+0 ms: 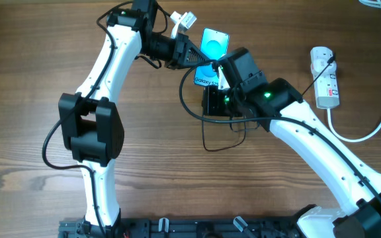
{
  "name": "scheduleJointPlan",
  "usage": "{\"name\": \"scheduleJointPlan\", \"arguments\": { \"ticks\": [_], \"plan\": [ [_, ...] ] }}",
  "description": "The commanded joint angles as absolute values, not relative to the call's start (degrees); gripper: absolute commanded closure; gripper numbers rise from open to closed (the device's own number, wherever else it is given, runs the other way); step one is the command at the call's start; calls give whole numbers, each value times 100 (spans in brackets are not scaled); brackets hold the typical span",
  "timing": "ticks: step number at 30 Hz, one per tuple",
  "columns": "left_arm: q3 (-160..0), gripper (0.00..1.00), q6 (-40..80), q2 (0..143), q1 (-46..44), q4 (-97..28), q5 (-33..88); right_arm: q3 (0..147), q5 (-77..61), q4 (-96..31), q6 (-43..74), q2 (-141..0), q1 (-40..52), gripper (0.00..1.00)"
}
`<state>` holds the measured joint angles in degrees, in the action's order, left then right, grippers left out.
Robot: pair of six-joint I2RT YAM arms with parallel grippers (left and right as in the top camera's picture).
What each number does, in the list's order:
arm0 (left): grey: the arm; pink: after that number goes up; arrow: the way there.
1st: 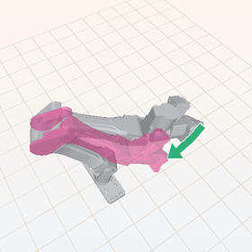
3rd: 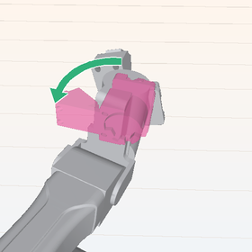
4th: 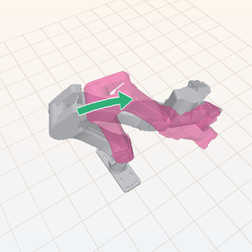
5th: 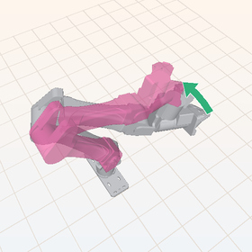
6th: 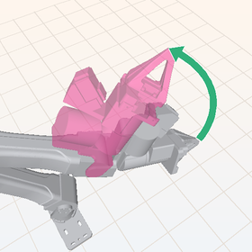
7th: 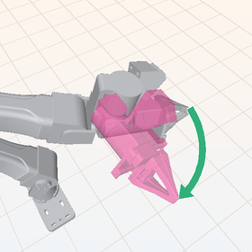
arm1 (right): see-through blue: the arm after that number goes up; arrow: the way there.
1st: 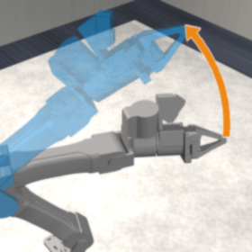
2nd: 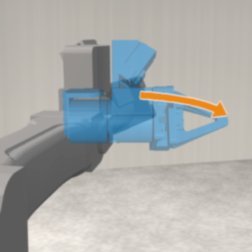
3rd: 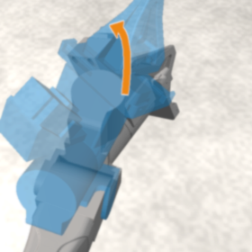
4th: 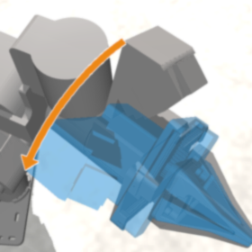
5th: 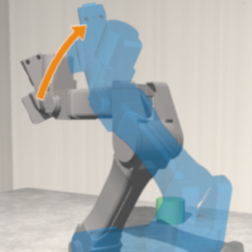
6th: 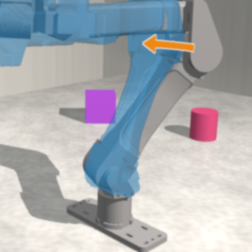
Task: Plug charger to phone and switch on socket
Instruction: 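Lift the plug with the right gripper toward the phone's bottom port, then push the USB-C plug up into the phone's bottom port with the right gripper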
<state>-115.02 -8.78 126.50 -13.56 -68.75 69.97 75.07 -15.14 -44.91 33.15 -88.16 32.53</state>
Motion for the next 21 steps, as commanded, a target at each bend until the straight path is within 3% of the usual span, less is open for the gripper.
{"name": "scheduleJointPlan", "arguments": {
  "ticks": [1, 21],
  "plan": [
    [-11572, 96, -1033, 12462, -1378, -6884, 7196, 7596, -1347, -4462, 3435, -8667, 3253, 96],
    [-11572, 96, -1330, 12462, -1459, -7041, 7159, 7596, -1295, -4456, 3454, -8680, 3256, 96]
  ]
}}
